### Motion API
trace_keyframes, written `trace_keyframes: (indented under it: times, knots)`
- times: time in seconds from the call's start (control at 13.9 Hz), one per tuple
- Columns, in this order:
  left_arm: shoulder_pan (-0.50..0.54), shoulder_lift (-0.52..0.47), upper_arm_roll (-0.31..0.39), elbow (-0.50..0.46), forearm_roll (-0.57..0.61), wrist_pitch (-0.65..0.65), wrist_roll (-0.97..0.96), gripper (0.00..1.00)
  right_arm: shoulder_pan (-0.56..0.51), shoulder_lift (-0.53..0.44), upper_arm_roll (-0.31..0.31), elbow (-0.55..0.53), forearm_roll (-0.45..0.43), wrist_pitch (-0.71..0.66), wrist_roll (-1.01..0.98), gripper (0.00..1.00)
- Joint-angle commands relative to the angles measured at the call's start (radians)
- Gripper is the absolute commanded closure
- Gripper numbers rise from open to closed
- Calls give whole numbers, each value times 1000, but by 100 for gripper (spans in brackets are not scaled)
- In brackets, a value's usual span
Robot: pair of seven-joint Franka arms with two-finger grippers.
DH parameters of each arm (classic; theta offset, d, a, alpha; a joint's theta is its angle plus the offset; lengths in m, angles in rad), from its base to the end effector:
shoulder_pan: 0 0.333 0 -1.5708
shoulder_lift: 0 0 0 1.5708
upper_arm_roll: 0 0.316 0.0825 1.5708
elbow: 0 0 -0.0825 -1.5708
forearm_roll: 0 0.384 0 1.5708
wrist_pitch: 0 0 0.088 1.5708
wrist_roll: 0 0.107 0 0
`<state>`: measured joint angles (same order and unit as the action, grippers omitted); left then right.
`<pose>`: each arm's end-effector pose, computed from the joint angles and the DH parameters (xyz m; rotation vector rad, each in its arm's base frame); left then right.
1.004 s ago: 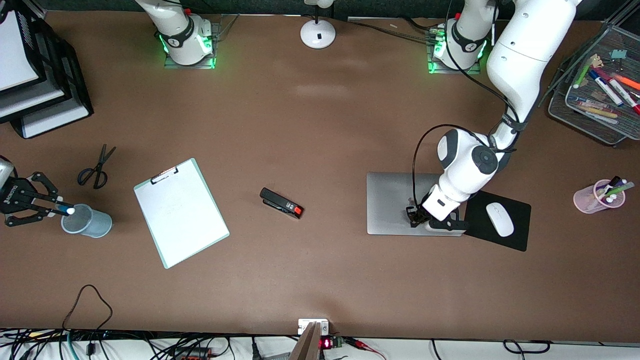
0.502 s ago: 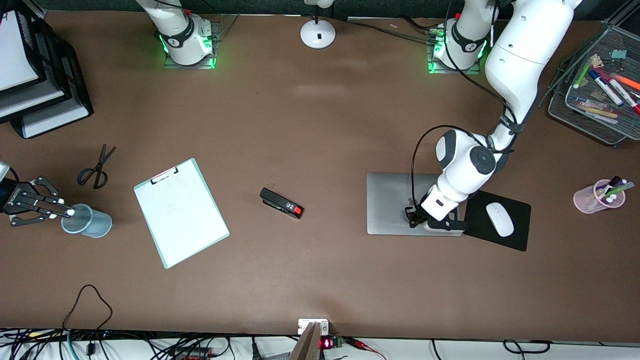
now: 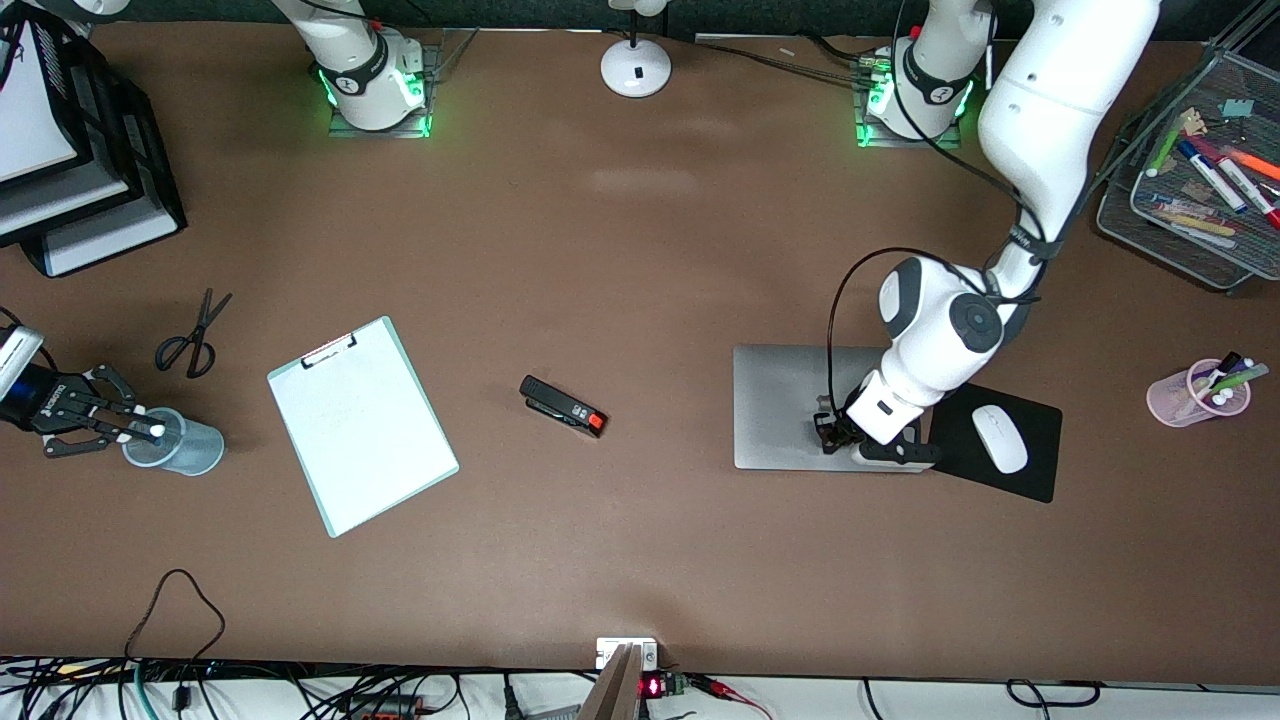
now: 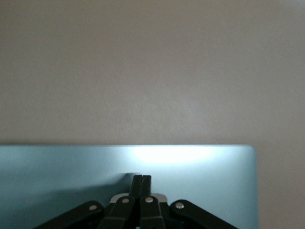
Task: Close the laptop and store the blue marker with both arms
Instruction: 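Press the lid shut with the left gripper while the right gripper carries the marker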
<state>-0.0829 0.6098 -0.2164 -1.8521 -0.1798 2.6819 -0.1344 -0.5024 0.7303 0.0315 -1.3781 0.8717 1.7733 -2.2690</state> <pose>0.6396 -0.1796 0.2199 2.8711 0.0573 0.2507 0.6597 -0.2663 0.2859 -1.8566 -1.6510 -1.0059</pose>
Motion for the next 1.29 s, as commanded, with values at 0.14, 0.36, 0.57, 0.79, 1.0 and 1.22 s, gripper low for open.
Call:
trace_keyframes:
  times: [0.14,0.36,0.57,0.79,1.0,1.22]
  knots:
    - [20,-212,22,-12,-7,-386,21,97,-41,32,11,16,27,-17,-37,99]
    - [28,-307,25,13,136,-566,21,81,-50,43,11,16,27,-17,-37,93]
    - [32,-360,26,54,157,-736,29,30,-54,44,11,16,35,-20,-21,1]
    - [57,-409,25,71,157,-803,91,0,-54,40,11,17,62,-22,-9,0]
    - [78,-410,26,181,158,-959,131,0,-41,29,10,24,43,-22,95,0]
    - [92,-412,28,318,184,-1143,130,0,2,-11,10,39,-52,-21,308,0]
